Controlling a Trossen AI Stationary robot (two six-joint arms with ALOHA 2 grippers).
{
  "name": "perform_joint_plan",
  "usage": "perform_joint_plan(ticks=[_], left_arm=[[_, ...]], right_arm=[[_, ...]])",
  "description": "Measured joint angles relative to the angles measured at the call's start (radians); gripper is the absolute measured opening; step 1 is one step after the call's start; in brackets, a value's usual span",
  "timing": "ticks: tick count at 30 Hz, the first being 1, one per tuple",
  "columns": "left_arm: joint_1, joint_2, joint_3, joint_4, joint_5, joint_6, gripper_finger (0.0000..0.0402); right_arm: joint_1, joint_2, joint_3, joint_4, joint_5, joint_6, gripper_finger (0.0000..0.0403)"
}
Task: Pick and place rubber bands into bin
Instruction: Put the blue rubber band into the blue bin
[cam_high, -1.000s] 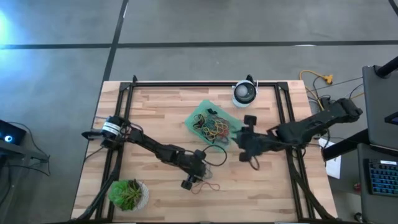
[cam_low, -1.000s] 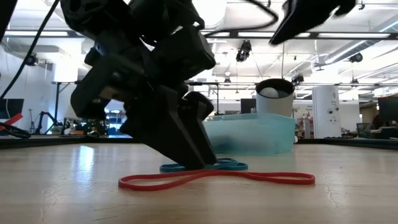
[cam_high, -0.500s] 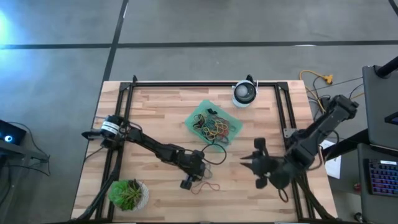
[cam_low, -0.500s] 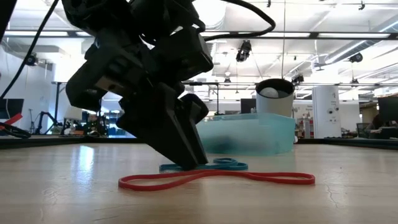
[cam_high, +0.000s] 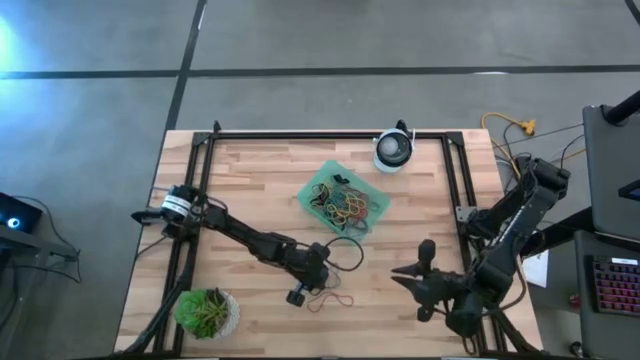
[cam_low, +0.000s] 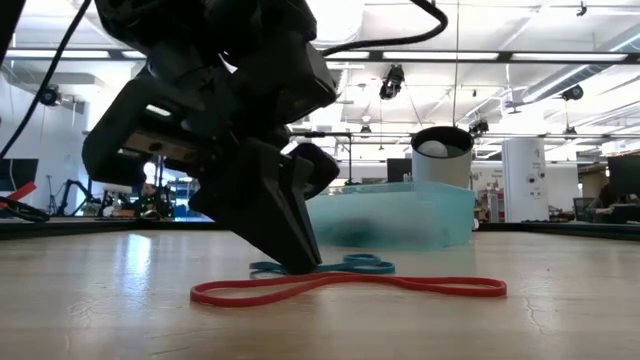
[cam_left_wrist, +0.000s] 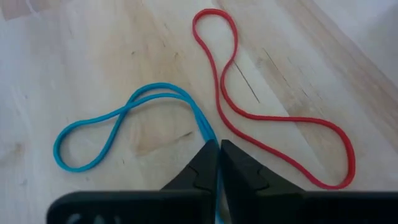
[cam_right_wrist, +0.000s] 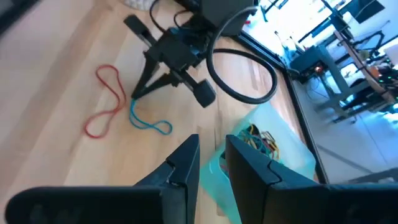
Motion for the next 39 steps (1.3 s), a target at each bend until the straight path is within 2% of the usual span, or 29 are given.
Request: perform_joint_plan(ticks=[13, 23, 27, 30, 35, 39], left_arm=[[-0.059, -0.036, -0.003, -0.018, -0.24, 0.103, 0.0], [-0.118, -0.09, -0.002, -0.056, -0.506, 0.134, 0.0], [-0.126, -0.101, -0.001, -0.056, -0.498, 0.121, 0.0], [-0.125, -0.102, 0.001, -0.05, -0.474, 0.049, 0.0], [-0.094, -0.089, 0.0, 0.043, -0.266, 0.017, 0.0002], [-0.075, -0.073, 0.002, 0.079, -0.229, 0.016, 0.0026]], right_arm=[[0.066, -0.009, 0.018, 0.016, 0.002, 0.028, 0.0065], [0.066, -0.008, 0.016, 0.021, 0.002, 0.026, 0.0065], [0.066, -0.008, 0.016, 0.022, 0.002, 0.027, 0.0065], [0.066, -0.008, 0.015, 0.023, 0.002, 0.027, 0.0065], [0.066, -0.008, 0.015, 0.024, 0.002, 0.027, 0.0063], [0.066, -0.008, 0.015, 0.026, 0.002, 0.027, 0.0065]])
